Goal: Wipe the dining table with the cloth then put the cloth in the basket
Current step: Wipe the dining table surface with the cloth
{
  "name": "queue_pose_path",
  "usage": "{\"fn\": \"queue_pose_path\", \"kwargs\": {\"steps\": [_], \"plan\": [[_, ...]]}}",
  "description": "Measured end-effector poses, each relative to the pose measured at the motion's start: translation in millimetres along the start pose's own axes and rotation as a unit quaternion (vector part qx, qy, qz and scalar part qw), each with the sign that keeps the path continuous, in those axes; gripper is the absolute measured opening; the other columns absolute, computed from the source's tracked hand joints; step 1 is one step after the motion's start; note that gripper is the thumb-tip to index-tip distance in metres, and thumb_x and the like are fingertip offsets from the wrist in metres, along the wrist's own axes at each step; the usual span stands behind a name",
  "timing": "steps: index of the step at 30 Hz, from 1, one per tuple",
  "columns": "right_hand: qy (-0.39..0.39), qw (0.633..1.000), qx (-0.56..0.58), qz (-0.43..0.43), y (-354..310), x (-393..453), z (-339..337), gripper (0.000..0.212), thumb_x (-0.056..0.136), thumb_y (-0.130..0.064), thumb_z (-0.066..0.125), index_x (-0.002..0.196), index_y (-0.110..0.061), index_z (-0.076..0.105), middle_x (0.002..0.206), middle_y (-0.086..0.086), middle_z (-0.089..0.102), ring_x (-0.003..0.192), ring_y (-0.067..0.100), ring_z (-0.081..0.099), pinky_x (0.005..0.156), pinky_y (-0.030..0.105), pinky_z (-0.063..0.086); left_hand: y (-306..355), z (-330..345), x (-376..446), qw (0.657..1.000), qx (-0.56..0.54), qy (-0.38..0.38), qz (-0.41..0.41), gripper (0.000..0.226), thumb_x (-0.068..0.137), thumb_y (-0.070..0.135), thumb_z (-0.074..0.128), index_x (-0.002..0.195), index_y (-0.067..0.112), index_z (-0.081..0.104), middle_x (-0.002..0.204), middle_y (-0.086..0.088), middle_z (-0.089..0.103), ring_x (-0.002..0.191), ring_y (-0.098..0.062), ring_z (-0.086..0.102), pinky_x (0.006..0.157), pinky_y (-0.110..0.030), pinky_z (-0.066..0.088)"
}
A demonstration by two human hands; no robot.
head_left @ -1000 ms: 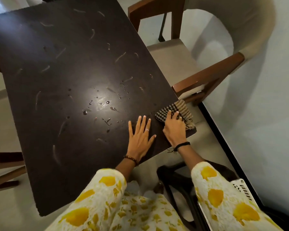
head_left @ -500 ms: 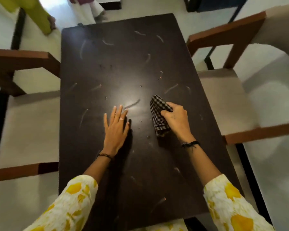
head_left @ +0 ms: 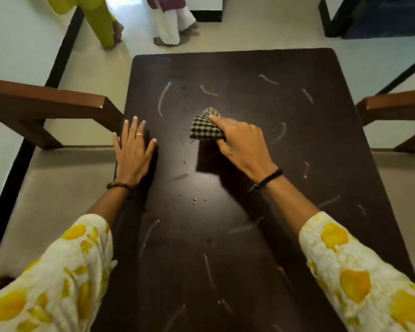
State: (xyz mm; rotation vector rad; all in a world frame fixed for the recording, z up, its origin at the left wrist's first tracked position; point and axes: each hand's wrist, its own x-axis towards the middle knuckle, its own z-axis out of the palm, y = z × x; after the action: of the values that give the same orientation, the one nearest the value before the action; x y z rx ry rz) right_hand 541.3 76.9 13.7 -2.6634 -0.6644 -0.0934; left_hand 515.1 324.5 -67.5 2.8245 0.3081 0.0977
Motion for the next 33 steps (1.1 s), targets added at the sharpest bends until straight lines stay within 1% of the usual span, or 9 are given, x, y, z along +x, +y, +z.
{"fn": "queue_pose_path", "kwargs": {"steps": [6, 10, 13, 15, 17, 19, 27, 29, 33], "plan": [[0.045, 0.998, -0.053, -0.014, -15.7, 115.7, 42.6, 0.052, 0.089, -0.009, 0.048, 0.14, -0.014, 0.041, 0.143, 0.007, 0.045, 0.117, 0.03, 0.055, 0.088, 0.042, 0.049, -21.9, 6.5, 73.0, 1.0, -0.004, 0.007, -0.022, 0.056, 0.099, 0.037, 0.032, 0.146, 0.009, 0.02, 0.155, -0.01, 0.011, 0.142, -0.024, 0.003, 0.112, -0.045, -0.003], [-0.148, 0.989, -0.026, 0.007, -16.0, 166.9, 62.8, 0.055, 0.085, -0.012, 0.049, 0.139, -0.018, 0.043, 0.155, 0.012, 0.017, 0.144, 0.027, 0.01, 0.113, 0.056, 0.009, -23.7, 22.5, 76.7, 0.999, 0.01, -0.004, -0.041, 0.06, 0.098, 0.042, 0.027, 0.147, 0.008, 0.013, 0.155, -0.009, 0.009, 0.142, -0.021, 0.005, 0.113, -0.042, -0.001], [-0.166, 0.971, 0.119, 0.123, -17.6, 186.4, 85.3, 0.055, 0.093, -0.03, 0.04, 0.145, -0.014, 0.029, 0.158, 0.013, -0.001, 0.144, 0.031, -0.007, 0.111, 0.058, -0.005, -23.4, 26.2, 73.3, 0.999, 0.006, 0.016, -0.033, 0.061, 0.098, 0.042, 0.027, 0.147, 0.009, 0.012, 0.155, -0.009, 0.01, 0.142, -0.02, 0.008, 0.113, -0.038, 0.0], [-0.145, 0.974, 0.065, 0.16, -23.1, 192.7, 108.5, 0.066, 0.096, -0.047, 0.03, 0.15, -0.013, 0.011, 0.158, 0.012, -0.004, 0.144, 0.031, -0.009, 0.111, 0.057, -0.008, -23.1, 25.7, 73.8, 0.999, 0.01, 0.017, -0.034, 0.061, 0.098, 0.043, 0.026, 0.147, 0.008, 0.01, 0.155, -0.01, 0.009, 0.142, -0.02, 0.007, 0.113, -0.036, -0.001], [-0.098, 0.985, -0.07, 0.122, -28.2, 198.3, 137.1, 0.07, 0.095, -0.053, 0.027, 0.15, -0.013, 0.009, 0.158, 0.012, 0.0, 0.144, 0.032, -0.005, 0.11, 0.059, -0.008, -23.0, 25.8, 74.2, 0.999, 0.026, 0.018, -0.037, 0.063, 0.098, 0.044, 0.023, 0.147, 0.007, 0.007, 0.155, -0.01, 0.007, 0.142, -0.019, 0.004, 0.113, -0.034, -0.003], [-0.067, 0.987, -0.122, 0.076, -32.6, 209.3, 152.1, 0.067, 0.096, -0.052, 0.025, 0.15, -0.015, 0.01, 0.158, 0.01, 0.005, 0.144, 0.033, 0.0, 0.11, 0.06, -0.005, -21.5, 26.8, 73.6, 0.999, 0.031, 0.02, -0.038, 0.064, 0.098, 0.044, 0.02, 0.146, 0.006, 0.003, 0.155, -0.011, 0.003, 0.142, -0.019, 0.001, 0.113, -0.033, -0.005], [-0.107, 0.981, -0.148, -0.062, -59.5, 278.9, 180.1, 0.056, 0.098, -0.05, 0.018, 0.149, -0.029, 0.008, 0.159, 0.002, 0.005, 0.145, 0.029, 0.002, 0.111, 0.062, -0.003, -21.9, 30.7, 77.0, 0.998, 0.035, 0.028, -0.039, 0.068, 0.097, 0.048, 0.013, 0.146, 0.004, -0.003, 0.155, -0.013, -0.002, 0.142, -0.02, -0.003, 0.111, -0.028, -0.009], [-0.112, 0.981, -0.147, -0.06, -54.8, 293.8, 179.2, 0.056, 0.098, -0.05, 0.017, 0.149, -0.031, 0.007, 0.159, 0.001, 0.006, 0.145, 0.028, 0.002, 0.111, 0.062, -0.002, -20.3, 31.0, 78.8, 0.998, 0.034, 0.029, -0.036, 0.07, 0.093, 0.05, 0.009, 0.146, 0.005, -0.003, 0.155, -0.012, -0.002, 0.142, -0.019, -0.003, 0.11, -0.027, -0.011], [-0.123, 0.982, -0.145, -0.007, -59.4, 306.9, 176.5, 0.056, 0.098, -0.048, 0.016, 0.15, -0.028, 0.007, 0.159, 0.002, 0.004, 0.145, 0.028, 0.0, 0.111, 0.061, -0.004, -21.0, 29.2, 79.2, 0.999, 0.024, 0.022, -0.042, 0.067, 0.098, 0.045, 0.021, 0.146, 0.006, -0.003, 0.155, -0.011, -0.003, 0.142, -0.018, -0.004, 0.111, -0.028, -0.009]]}}
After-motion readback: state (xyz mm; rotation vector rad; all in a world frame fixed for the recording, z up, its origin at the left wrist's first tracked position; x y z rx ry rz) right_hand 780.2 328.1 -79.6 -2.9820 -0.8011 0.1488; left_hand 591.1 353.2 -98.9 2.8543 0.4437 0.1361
